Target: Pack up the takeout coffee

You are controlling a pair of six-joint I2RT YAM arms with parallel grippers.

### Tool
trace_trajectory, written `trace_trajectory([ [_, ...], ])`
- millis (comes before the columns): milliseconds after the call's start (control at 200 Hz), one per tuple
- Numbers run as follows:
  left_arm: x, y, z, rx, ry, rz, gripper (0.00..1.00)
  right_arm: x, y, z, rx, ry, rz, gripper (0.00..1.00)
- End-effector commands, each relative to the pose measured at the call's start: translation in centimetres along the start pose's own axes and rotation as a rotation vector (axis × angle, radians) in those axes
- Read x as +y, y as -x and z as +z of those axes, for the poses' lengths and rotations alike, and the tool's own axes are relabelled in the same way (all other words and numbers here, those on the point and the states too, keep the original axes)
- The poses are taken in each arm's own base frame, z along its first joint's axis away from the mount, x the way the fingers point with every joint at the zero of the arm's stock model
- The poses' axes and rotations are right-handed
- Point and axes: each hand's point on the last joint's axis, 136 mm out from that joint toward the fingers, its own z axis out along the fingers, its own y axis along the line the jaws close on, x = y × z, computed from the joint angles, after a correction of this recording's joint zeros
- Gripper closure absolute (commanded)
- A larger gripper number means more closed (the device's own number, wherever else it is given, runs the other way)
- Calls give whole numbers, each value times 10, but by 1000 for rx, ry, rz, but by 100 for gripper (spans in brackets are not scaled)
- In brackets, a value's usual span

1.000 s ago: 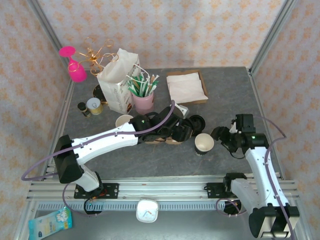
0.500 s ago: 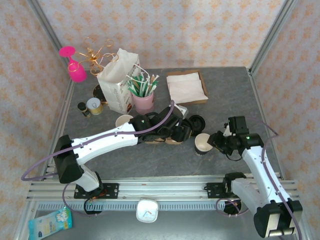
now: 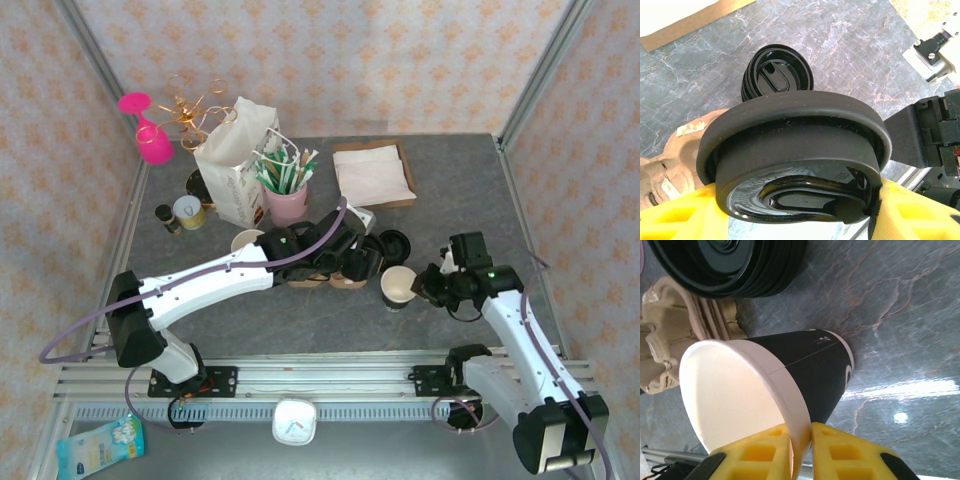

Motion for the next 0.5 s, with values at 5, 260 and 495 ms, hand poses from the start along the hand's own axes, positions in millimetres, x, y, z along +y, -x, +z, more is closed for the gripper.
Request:
trace_trajectory([
  [5,-2,12,-20,-41,5,8,38,8,-6,8,26,33,9,85],
  [260,-3,13,-24,-45,1,7,39,27,-14,19,36,26,-20,85],
  [495,-3,11,-25,-32,6,8,39,38,-11,14,19,31,-42,78],
])
